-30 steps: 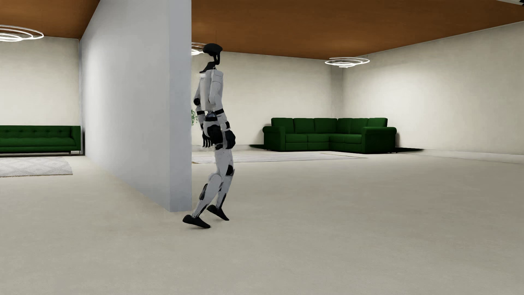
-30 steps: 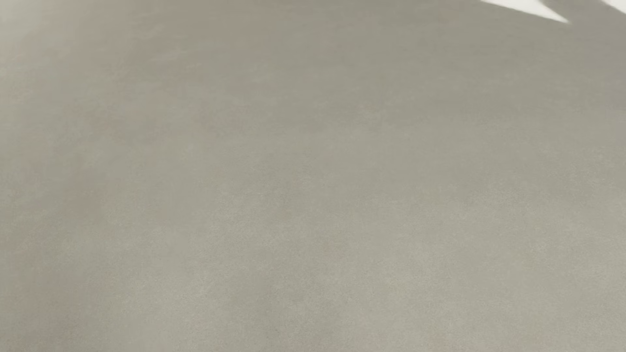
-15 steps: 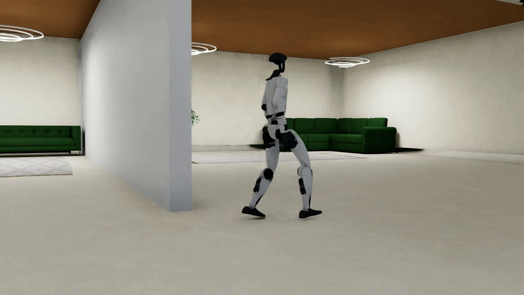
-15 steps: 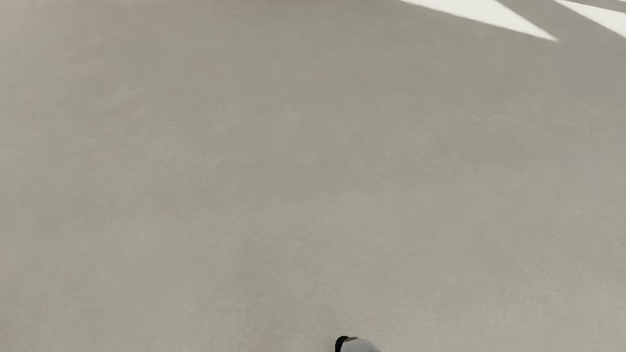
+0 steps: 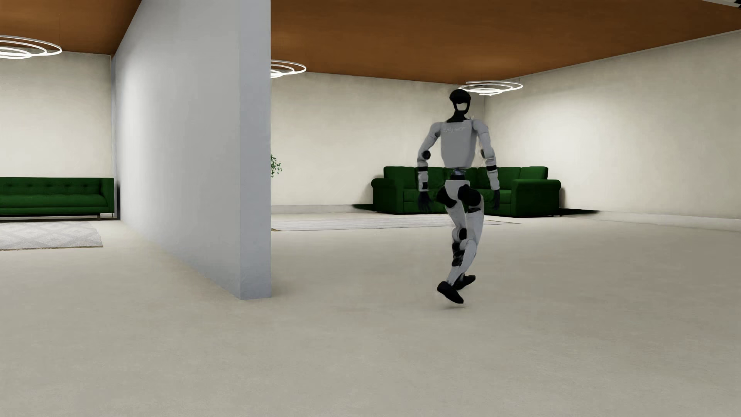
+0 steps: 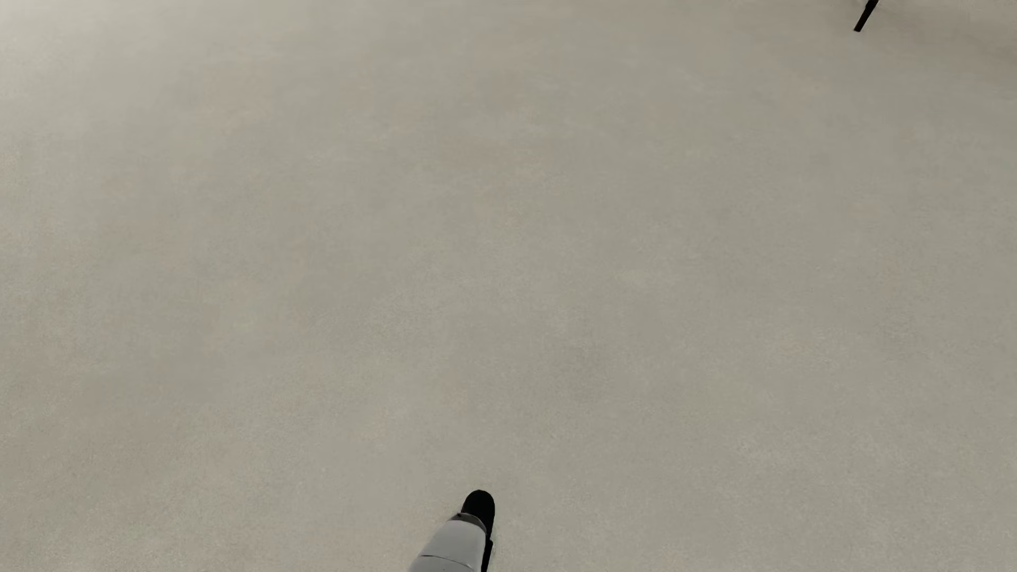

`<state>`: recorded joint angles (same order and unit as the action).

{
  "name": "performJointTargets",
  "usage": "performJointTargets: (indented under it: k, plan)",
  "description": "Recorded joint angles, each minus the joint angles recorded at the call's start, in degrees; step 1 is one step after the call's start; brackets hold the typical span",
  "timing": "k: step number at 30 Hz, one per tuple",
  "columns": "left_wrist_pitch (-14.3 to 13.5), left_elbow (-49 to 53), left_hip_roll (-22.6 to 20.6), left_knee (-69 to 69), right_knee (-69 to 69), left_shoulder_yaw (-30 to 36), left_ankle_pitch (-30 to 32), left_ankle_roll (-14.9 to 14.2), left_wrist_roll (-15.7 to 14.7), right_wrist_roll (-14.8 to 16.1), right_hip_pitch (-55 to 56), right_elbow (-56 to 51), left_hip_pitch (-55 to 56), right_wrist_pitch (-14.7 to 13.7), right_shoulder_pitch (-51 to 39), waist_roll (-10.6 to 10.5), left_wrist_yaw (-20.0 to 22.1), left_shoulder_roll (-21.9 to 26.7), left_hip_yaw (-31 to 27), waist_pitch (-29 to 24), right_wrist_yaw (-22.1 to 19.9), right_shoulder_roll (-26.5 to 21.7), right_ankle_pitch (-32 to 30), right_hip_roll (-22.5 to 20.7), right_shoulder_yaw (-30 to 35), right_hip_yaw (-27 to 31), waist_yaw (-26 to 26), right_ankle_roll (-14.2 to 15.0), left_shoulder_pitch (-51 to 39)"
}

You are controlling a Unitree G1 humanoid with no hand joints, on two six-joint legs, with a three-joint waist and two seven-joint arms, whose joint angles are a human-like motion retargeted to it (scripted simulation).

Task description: Head to the sofa

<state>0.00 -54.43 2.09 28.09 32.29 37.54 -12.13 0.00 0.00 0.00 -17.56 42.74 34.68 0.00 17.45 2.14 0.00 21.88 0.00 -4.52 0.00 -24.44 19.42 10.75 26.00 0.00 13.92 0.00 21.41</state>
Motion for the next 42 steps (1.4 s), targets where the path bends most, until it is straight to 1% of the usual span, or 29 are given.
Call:
performJointTargets:
  k: [1,2,3,4,5,7,9,11,14,15,17,18,19,20,21,23,25,27,28,29,30,31,32,34,35,36,38,40,42]
  plan:
    - [0.0,-1.99,1.01,1.87,0.42,-0.28,10.37,0.0,0.0,0.0,-2.35,0.9,2.3,0.0,-0.79,1.07,0.0,0.17,0.0,0.5,0.0,-0.07,-3.36,1.18,-0.31,0.0,1.9,0.0,1.73]
    - [0.0,-3.54,-0.26,7.84,2.45,1.47,25.44,0.0,0.0,0.0,-3.15,1.47,6.05,0.0,-0.77,2.7,0.0,0.33,0.0,1.11,0.0,0.34,-9.85,2.74,-2.0,0.0,1.51,0.0,2.59]
    - [0.0,-5.77,-3.89,12.86,7.78,3.83,29.51,0.0,0.0,0.0,-1.0,3.07,7.41,0.0,-0.46,5.62,0.0,0.26,0.0,1.64,0.0,1.32,-19.54,4.72,-2.88,0.0,0.23,0.0,2.21]
    - [0.0,-6.92,-6.23,15.83,16.04,5.72,26.85,0.0,0.0,0.0,1.97,5.41,5.08,0.0,0.11,5.69,0.0,0.28,0.0,1.29,0.0,1.84,-27.38,3.65,-2.88,0.0,-1.83,0.0,1.21]
    - [0.0,-5.94,-9.13,17.56,26.66,4.66,24.65,0.0,0.0,0.0,8.57,6.73,2.79,0.0,-0.06,6.03,0.0,0.36,0.0,1.36,0.0,1.96,-28.5,2.94,-1.37,0.0,-3.65,0.0,0.53]
    - [0.0,-4.03,-14.41,14.33,42.8,1.36,20.35,0.0,0.0,0.0,19.08,7.86,-9.07,0.0,-0.05,5.49,0.0,-0.47,0.0,-0.94,0.0,2.36,-15.02,0.55,0.29,0.0,-8.81,0.0,-2.28]
    - [0.0,3.08,-16.65,8.06,44.46,-0.28,11.95,0.0,0.0,0.0,32.4,7.79,-21.15,0.0,1.31,3.81,0.0,0.21,0.0,-0.73,0.0,3.04,-4.74,-2.34,1.76,0.0,-14.99,0.0,-5.82]
    - [0.0,10.46,-13.61,0.66,28.45,-6.01,3.97,0.0,0.0,0.0,37.33,7.44,-36.25,0.0,2.64,1.21,0.0,0.64,0.0,-2.68,0.0,2.86,-4.63,-4.78,2.06,0.0,-21.94,0.0,-8.36]
    - [0.0,17.88,-11.22,-4.39,-2.18,-10.07,-8.12,0.0,0.0,0.0,43.06,6.28,-47.88,0.0,4.14,0.56,0.0,1.31,0.0,-0.83,0.0,2.89,-7.87,-1.84,0.67,0.0,-28.88,0.0,-15.45]
    - [0.0,19.75,-9.78,-4.83,-5.39,-10.86,-10.33,0.0,0.0,0.0,44.86,5.92,-51.1,0.0,4.81,0.34,0.0,1.53,0.0,0.01,0.0,2.76,-7.87,-0.81,0.47,0.0,-29.78,0.0,-17.22]
    - [0.0,22.62,-6.35,-2.39,1.46,-13.66,-9.01,0.0,0.0,0.0,47.58,7.28,-57.49,0.0,5.42,0.17,0.0,1.56,0.0,0.18,0.0,3.05,-6.33,-0.6,-0.21,0.0,-32.51,0.0,-16.77]
    - [0.0,21.61,-5.18,2.13,7.83,-14.48,-3.98,0.0,0.0,0.0,50.4,9.57,-57.38,0.0,5.1,-0.84,0.0,0.64,0.0,1.59,0.0,3.14,-10.84,-1.41,0.14,0.0,-33.01,0.0,-15.95]
    - [0.0,18.37,-3.01,9.25,14.14,-14.26,6.2,0.0,0.0,0.0,50.81,12.57,-56.63,0.0,4.91,-3.3,0.0,-1.01,0.0,2.37,0.0,3.32,-12.07,-4.31,0.55,0.0,-32.78,0.0,-14.47]
    - [0.0,15.58,-2.52,19.06,17.72,-12.83,17.97,0.0,0.0,0.0,47.51,14.98,-54.33,0.0,3.99,-3.75,0.0,-1.66,0.0,1.66,0.0,3.35,-9.56,-6.3,1.34,0.0,-31.41,0.0,-12.8]
    - [0.0,12.06,-2.21,32.55,18.73,-9.3,23.84,0.0,0.0,0.0,44.33,16.63,-47.91,0.0,2.79,-3.85,0.0,-1.77,0.0,1.51,0.0,3.97,-6.54,-8.38,0.82,0.0,-30.45,0.0,-12.59]
    - [0.0,6.59,-4.11,50.19,12.92,-2.62,18.33,0.0,0.0,0.0,33.0,14.14,-35.02,0.0,1.33,-2.34,0.0,-1.68,0.0,0.75,0.0,4.22,-4.76,-9.92,1.29,0.0,-25.38,0.0,-11.84]
    - [0.0,2.06,-7.0,47.2,5.81,-0.09,18.88,0.0,0.0,0.0,21.34,9.58,-24.43,0.0,-0.12,0.26,0.0,-1.67,0.0,-0.12,0.0,4.05,-5.06,-9.89,0.7,0.0,-18.0,0.0,-8.22]
    - [0.0,0.18,-7.73,27.02,1.25,1.64,29.12,0.0,0.0,0.0,12.94,4.0,-15.52,0.0,-2.46,1.94,0.0,-0.68,0.0,-0.48,0.0,3.26,-5.55,-8.91,-0.25,0.0,-12.18,0.0,-4.25]
    - [0.0,-0.07,-7.28,14.6,-0.59,0.67,30.99,0.0,0.0,0.0,9.28,1.15,-13.01,0.0,-3.84,2.17,0.0,-0.53,0.0,-0.31,0.0,2.76,-5.06,-8.37,-1.44,0.0,-9.63,0.0,-2.14]
    - [0.0,-0.46,-6.65,3.03,-1.87,0.84,20.07,0.0,0.0,0.0,6.57,-0.74,-11.54,0.0,-5.64,2.01,0.0,-0.4,0.0,0.16,0.0,2.18,-4.24,-8.43,-1.79,0.0,-7.84,0.0,-0.75]
    - [0.0,-0.38,-5.35,-1.76,-2.43,1.65,0.25,0.0,0.0,0.0,3.36,-2.85,-10.76,0.0,-7.22,1.4,0.0,-0.27,0.0,0.45,0.0,1.54,-3.8,-8.48,-2.75,0.0,-6.75,0.0,0.66]
    - [0.0,-2.8,-4.08,-1.02,-0.32,1.22,-9.64,0.0,0.0,0.0,3.67,-4.1,-8.21,0.0,-7.85,1.85,0.0,-0.95,0.0,2.19,0.0,1.39,-3.37,-6.3,-4.28,0.0,-4.29,0.0,1.34]
    - [0.0,-4.2,-3.49,-1.31,0.74,0.81,-6.7,0.0,0.0,0.0,1.66,-4.34,-6.01,0.0,-7.83,1.83,0.0,-1.5,0.0,1.95,0.0,1.87,-5.11,-5.35,-6.23,0.0,-2.82,0.0,2.0]
    - [0.0,-6.05,-6.69,4.5,9.65,1.17,21.96,0.0,0.0,0.0,2.02,-2.92,-2.29,0.0,-6.38,4.38,0.0,-2.18,0.0,3.16,0.0,3.24,-16.0,-1.05,-8.38,0.0,-3.15,0.0,2.94]
    - [0.0,-6.57,-10.3,10.57,19.39,2.95,26.93,0.0,0.0,0.0,3.9,-0.38,-2.35,0.0,-4.78,5.66,0.0,-2.06,0.0,2.76,0.0,4.15,-24.92,0.38,-8.09,0.0,-5.87,0.0,2.68]
    - [0.0,-6.94,-11.93,12.77,30.46,2.07,25.96,0.0,0.0,0.0,9.1,1.99,-5.31,0.0,-3.98,6.46,0.0,-2.06,0.0,2.02,0.0,4.89,-29.77,1.08,-7.64,0.0,-7.32,0.0,1.23]
    - [0.0,-4.85,-15.19,9.75,48.95,0.18,21.27,0.0,0.0,0.0,21.38,6.38,-16.17,0.0,-4.2,6.02,0.0,-2.15,0.0,-0.64,0.0,5.06,-15.9,0.35,-2.37,0.0,-10.69,0.0,-2.72]
    - [0.0,0.71,-14.52,3.89,47.94,-4.28,12.92,0.0,0.0,0.0,29.94,8.47,-28.75,0.0,-1.17,3.41,0.0,-1.67,0.0,-1.18,0.0,4.82,-6.39,-2.63,0.05,0.0,-18.12,0.0,-5.53]
    - [0.0,8.88,-12.01,-1.9,32.01,-5.27,4.51,0.0,0.0,0.0,36.39,9.05,-39.36,0.0,2.02,1.0,0.0,0.36,0.0,-1.37,0.0,3.94,-5.4,-3.95,0.61,0.0,-24.53,0.0,-9.33]
